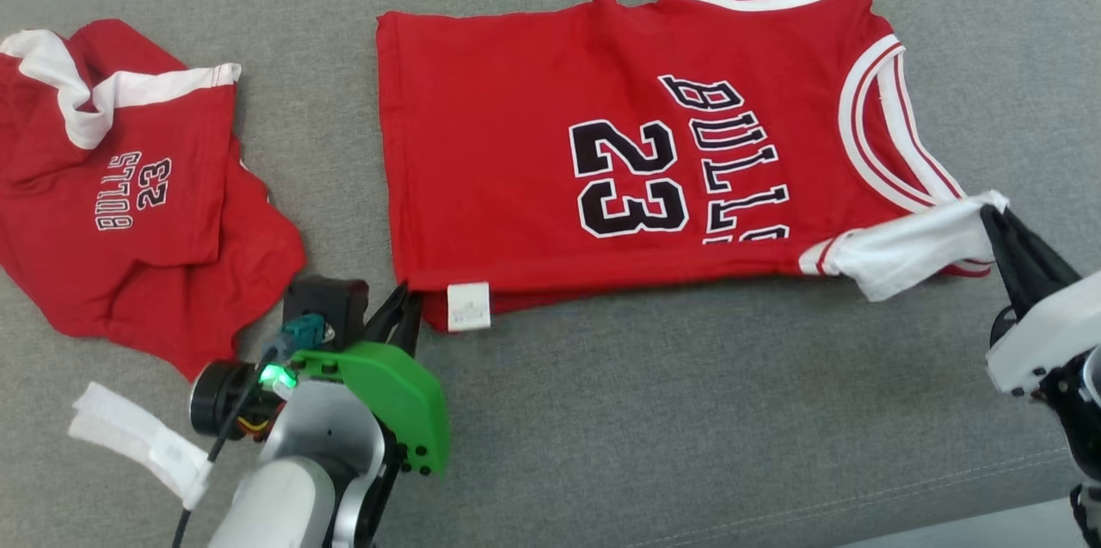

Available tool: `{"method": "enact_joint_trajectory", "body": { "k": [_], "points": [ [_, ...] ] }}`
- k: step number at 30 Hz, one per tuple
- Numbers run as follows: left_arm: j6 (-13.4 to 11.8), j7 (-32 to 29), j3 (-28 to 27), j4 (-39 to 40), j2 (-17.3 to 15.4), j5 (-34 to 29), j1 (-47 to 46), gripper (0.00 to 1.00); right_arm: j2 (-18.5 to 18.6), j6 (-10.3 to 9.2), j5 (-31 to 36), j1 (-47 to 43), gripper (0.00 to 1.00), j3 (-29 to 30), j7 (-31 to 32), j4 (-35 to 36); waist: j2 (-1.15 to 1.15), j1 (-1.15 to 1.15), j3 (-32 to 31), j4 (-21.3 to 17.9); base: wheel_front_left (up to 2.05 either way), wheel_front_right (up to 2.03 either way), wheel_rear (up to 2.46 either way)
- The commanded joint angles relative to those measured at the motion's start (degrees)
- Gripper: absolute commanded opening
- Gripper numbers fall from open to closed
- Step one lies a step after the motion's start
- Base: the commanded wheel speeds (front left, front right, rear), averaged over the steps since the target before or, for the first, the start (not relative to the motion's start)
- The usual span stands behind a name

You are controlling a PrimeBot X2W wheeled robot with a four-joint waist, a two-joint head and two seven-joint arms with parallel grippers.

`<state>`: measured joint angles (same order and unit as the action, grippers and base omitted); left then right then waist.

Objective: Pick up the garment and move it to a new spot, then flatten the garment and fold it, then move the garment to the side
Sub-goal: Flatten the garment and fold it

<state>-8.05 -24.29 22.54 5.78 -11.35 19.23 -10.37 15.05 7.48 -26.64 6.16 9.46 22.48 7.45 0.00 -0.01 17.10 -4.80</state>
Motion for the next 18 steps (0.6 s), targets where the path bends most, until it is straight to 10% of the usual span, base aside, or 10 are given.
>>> {"method": "enact_joint_trajectory", "body": {
  "k": [1,14,15,16,17,18],
  "points": [
    [0.43,-0.28,-0.11,-1.32,0.47,0.6,-2.25,0.0,1.15,0.01,1.61,2.19,0.0,-0.62,0.32,-0.94,0.0,0.01,0.38,0.7,0.0,0.0,0.0],
    [2.97,-3.51,2.34,-15.24,4.45,2.65,-13.31,0.02,3.48,0.0,4.33,14.45,0.0,-4.61,4.78,-12.91,0.0,0.01,1.2,2.69,0.0,0.0,0.0],
    [3.0,-3.16,2.22,-16.17,4.52,2.63,-14.2,0.34,3.51,0.0,4.4,15.29,0.13,-5.16,4.24,-13.7,0.0,0.01,1.34,2.68,0.0,0.0,0.0],
    [2.69,-2.86,1.91,-16.98,4.74,2.89,-14.77,0.69,3.39,0.01,4.17,15.87,1.0,-5.46,3.92,-14.53,0.0,0.01,1.44,2.64,0.0,0.0,0.0],
    [2.67,-2.7,1.86,-17.87,4.93,2.95,-15.38,1.0,3.52,-0.02,4.87,16.61,1.0,-5.17,2.79,-15.38,0.0,0.01,1.56,2.59,0.0,0.0,0.0],
    [2.66,-2.26,1.8,-18.76,5.14,3.01,-16.03,1.0,3.96,-0.02,5.71,17.23,1.0,-5.34,1.48,-16.04,0.0,0.01,1.62,2.63,0.0,0.0,0.0]
  ]
}}
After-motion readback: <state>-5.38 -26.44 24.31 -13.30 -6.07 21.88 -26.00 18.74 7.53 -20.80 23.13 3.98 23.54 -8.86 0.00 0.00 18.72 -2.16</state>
